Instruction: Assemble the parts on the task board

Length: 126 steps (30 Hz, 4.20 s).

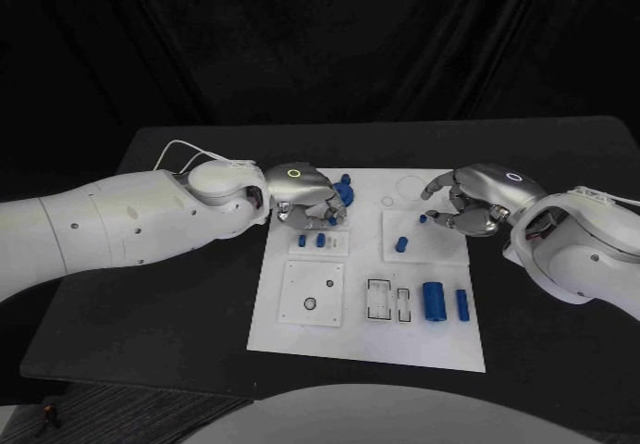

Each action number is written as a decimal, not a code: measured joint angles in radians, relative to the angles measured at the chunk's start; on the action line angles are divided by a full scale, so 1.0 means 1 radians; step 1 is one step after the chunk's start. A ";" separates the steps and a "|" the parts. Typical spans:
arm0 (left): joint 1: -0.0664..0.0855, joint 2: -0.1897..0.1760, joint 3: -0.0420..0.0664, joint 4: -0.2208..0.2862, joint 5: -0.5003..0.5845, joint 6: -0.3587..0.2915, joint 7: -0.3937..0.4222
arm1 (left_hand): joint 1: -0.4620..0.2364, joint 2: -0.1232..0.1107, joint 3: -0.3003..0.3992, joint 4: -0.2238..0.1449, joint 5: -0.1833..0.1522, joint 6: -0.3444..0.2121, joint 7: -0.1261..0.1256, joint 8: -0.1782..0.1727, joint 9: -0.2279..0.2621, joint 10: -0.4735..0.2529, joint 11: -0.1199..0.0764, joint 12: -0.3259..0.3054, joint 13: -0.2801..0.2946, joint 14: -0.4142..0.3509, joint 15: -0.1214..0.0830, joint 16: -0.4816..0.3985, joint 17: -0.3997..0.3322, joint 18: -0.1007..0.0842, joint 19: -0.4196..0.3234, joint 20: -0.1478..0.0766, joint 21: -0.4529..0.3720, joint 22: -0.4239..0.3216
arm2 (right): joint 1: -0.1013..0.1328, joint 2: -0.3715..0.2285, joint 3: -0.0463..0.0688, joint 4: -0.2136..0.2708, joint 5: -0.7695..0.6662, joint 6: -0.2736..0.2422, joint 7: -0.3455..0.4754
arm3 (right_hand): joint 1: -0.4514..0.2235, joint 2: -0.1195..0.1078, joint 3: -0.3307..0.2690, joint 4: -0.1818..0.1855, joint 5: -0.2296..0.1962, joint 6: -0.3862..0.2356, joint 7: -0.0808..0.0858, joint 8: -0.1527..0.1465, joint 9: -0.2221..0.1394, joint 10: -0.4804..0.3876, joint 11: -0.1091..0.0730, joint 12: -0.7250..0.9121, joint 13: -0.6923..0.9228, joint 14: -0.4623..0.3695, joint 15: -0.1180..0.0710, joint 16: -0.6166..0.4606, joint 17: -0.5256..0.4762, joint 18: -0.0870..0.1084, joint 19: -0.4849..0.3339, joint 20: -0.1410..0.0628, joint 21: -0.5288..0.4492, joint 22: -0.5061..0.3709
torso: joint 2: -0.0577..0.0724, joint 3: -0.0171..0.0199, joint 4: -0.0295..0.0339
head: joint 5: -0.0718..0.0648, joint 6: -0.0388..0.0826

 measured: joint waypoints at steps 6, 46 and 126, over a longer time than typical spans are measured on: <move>0.021 -0.047 0.000 0.039 0.001 -0.021 -0.014 | -0.004 -0.004 0.000 0.000 0.000 0.005 0.002 -0.006 0.000 0.008 0.000 -0.015 -0.011 0.000 0.000 -0.006 -0.007 0.000 0.000 0.000 0.000 0.000 | 0.000 0.000 0.000 -0.001 0.000 0.000 0.000 | 0.000 0.000 0.000 0.000 0.000 0.000 0.000 0.000 0.000 0.000 0.000 0.000 0.000 0.000 0.000 0.000 0.000 0.000 0.000 0.000 0.000 0.000 | 0.000 0.0001 0.0002 | 0.001 0.000; 0.022 -0.055 0.000 0.018 0.010 0.057 -0.071 | -0.021 -0.008 0.000 0.000 -0.011 0.024 0.015 -0.048 -0.017 0.004 0.004 -0.085 -0.069 -0.014 0.000 -0.027 -0.053 0.000 0.000 0.000 -0.021 0.000 | -0.007 0.003 0.000 -0.009 0.000 0.008 -0.001 | 0.000 0.000 0.000 0.000 0.004 0.000 0.000 0.000 -0.003 0.000 0.000 0.000 0.000 0.000 0.000 0.000 0.000 0.000 0.000 0.000 0.000 0.001 | 0.001 -0.0005 -0.0014 | 0.005 0.000; 0.059 -0.147 0.001 -0.047 0.268 -0.086 0.043 | -0.122 -0.117 -0.298 0.256 -0.156 -0.299 -0.048 -0.110 -0.265 -0.358 0.061 -0.256 -0.243 -0.500 0.063 -0.425 -0.500 0.115 -0.579 0.031 -0.734 -0.038 | 0.116 -0.036 0.001 -0.001 -0.014 -0.075 0.032 | 0.019 -0.053 0.067 0.020 -0.021 0.143 -0.014 -0.026 -0.037 -0.328 -0.013 -0.637 -0.592 0.000 -0.007 -0.013 0.000 0.016 -0.003 -0.011 -0.045 0.000 | -0.005 -0.0089 -0.0010 | -0.024 0.009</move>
